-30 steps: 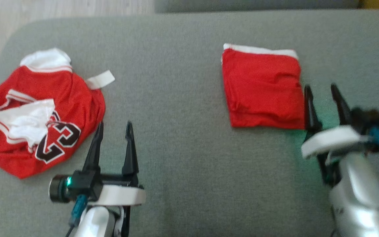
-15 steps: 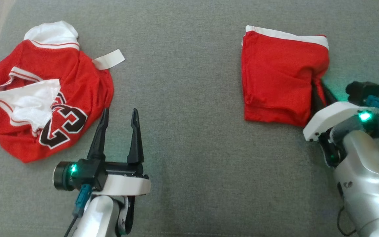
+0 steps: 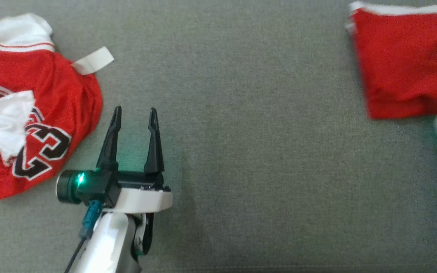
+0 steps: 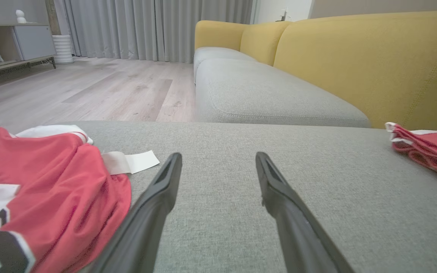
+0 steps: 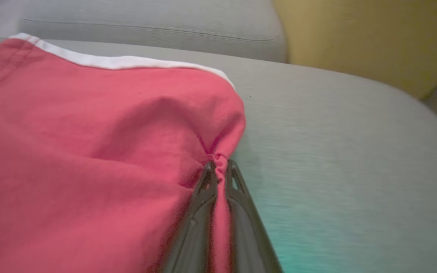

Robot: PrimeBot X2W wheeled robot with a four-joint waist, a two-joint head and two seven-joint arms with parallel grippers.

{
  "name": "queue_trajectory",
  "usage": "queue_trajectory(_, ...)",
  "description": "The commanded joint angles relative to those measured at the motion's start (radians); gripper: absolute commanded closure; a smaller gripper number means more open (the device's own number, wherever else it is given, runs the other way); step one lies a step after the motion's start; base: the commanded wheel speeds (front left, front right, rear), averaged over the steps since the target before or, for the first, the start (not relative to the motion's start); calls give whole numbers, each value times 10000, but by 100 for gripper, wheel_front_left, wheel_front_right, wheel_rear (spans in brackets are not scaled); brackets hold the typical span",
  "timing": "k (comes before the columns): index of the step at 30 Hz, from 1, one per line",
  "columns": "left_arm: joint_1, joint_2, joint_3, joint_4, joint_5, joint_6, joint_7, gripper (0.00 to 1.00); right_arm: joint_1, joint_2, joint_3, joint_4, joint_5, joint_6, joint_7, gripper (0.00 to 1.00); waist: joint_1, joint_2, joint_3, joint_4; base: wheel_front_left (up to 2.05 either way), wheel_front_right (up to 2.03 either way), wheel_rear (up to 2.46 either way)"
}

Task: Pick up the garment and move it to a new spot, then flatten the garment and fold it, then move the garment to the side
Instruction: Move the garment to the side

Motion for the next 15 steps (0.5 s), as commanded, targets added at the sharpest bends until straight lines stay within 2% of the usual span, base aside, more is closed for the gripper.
queue_trajectory(1,-333,30,367,-338,91,-43,-51,0,-200,-641,16,-135,-218,-7,13,100,-1,0,397,-205,0,0,0)
queue_trajectory(6,-786,30,411,-427,166,-106,-51,0,-543,-2429,-556,-73,-1013,-7,78,100,-1,0,1171,-413,0,0,0)
queue_trajectory(12,-1223,30,360,-479,142,-144,-51,0,-512,-3434,-1560,-531,-1914,-7,147,100,-1,0,1614,-465,0,0,0)
queue_trajectory(13,-1266,30,353,-497,106,-137,-51,0,-496,-3506,-1802,-656,-2096,-7,129,94,-1,0,1637,-459,0,0,0)
queue_trajectory(14,-1298,30,345,-506,64,-127,-51,0,-482,-3553,-2093,-773,-2306,-7,104,78,-1,0,1642,-449,0,0,0)
queue_trajectory(15,-1320,30,328,-493,26,-117,-51,0,-450,-3554,-2397,-896,-2573,-7,70,28,-1,0,1613,-434,0,0,0)
